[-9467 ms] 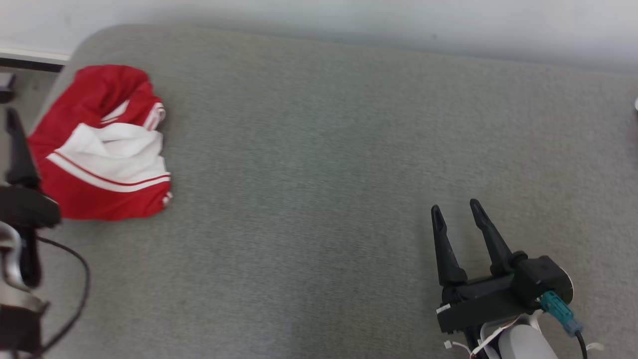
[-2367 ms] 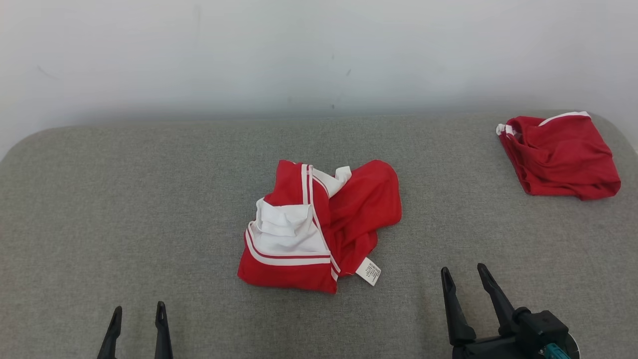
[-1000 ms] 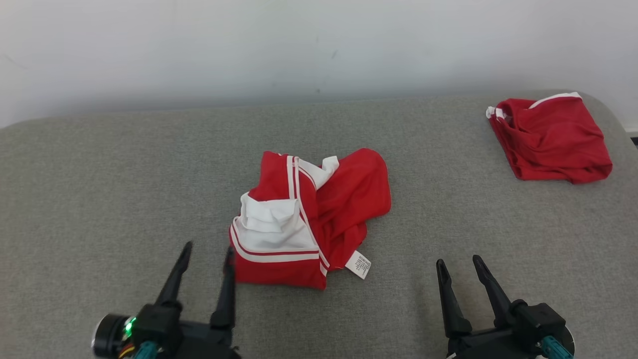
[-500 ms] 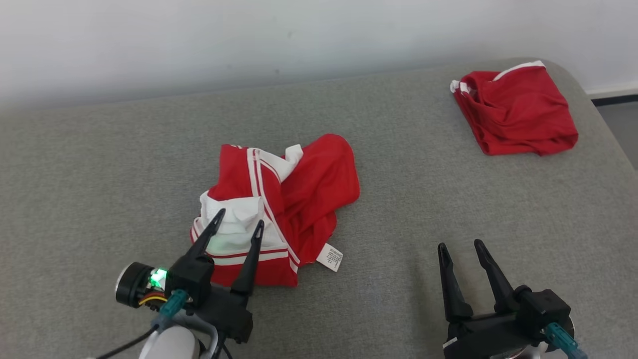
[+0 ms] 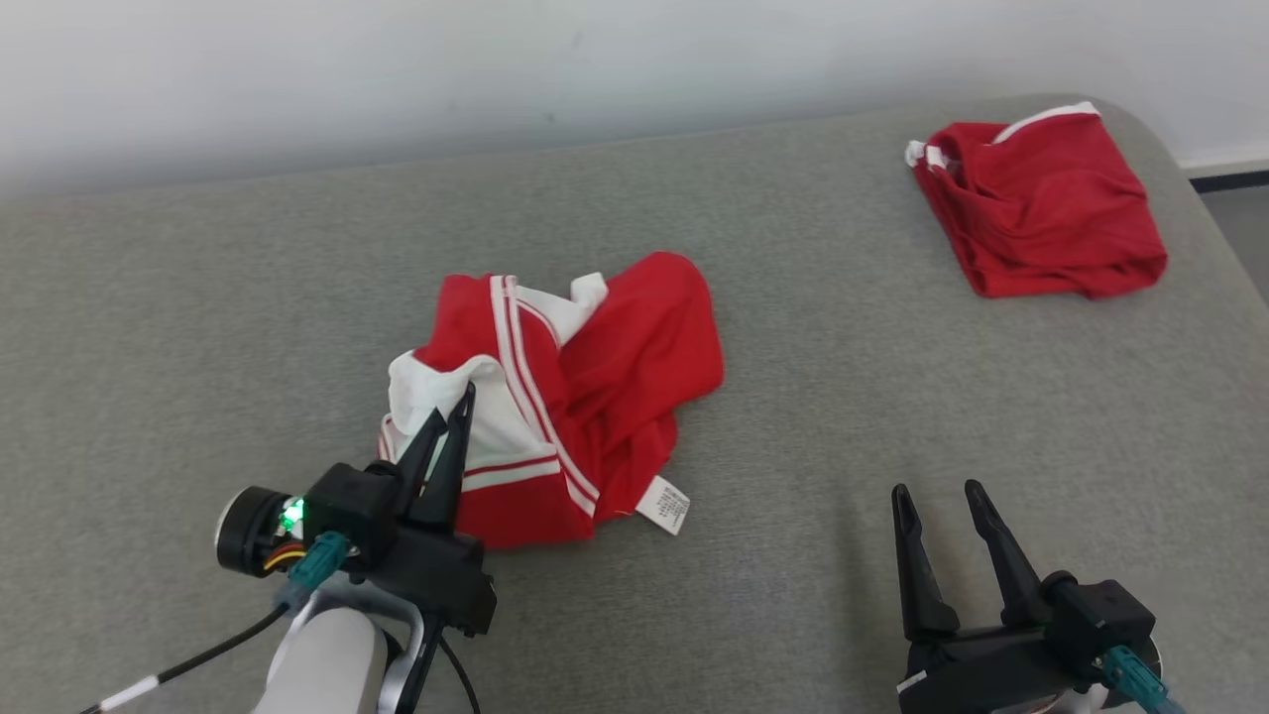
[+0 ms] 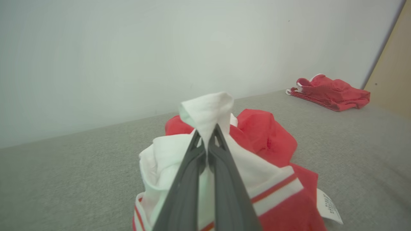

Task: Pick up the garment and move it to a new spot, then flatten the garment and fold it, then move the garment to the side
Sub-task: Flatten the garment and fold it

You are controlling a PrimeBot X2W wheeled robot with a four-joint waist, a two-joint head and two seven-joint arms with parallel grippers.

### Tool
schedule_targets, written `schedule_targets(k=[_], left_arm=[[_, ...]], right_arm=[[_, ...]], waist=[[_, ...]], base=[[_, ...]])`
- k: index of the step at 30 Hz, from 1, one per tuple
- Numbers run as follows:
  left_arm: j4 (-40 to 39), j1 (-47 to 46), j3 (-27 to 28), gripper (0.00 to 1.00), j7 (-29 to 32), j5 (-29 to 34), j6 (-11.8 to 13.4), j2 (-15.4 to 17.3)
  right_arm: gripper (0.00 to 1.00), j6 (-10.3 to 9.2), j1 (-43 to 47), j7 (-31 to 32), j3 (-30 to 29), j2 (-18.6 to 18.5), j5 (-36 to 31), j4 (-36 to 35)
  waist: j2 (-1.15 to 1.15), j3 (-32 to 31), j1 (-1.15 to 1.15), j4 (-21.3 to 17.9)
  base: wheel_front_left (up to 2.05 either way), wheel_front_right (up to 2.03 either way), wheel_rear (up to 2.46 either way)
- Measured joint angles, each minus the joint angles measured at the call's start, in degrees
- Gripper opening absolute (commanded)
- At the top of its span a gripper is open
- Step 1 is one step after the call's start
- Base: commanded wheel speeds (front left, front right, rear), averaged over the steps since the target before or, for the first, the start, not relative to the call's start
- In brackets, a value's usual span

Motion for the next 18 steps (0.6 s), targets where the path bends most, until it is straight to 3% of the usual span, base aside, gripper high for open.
schedule_targets(k=[8, 18], left_arm=[[-9.79, 8.86, 4.13, 0.00, 0.00, -2.76, 0.49, -0.78], [-16.47, 26.10, 5.35, 0.00, 0.00, -6.75, 4.17, -2.63]], right_arm=[[1.00, 0.00, 0.36, -0.01, 0.53, 0.02, -0.27, 0.10], [1.00, 0.00, 0.44, -0.01, 1.12, 0.01, -0.18, 0.44]], waist=[[0.00, -1.47, 0.00, 6.03], [0.00, -3.01, -0.01, 11.82]], base=[[0.00, 0.00, 0.00], [0.00, 0.00, 0.00]])
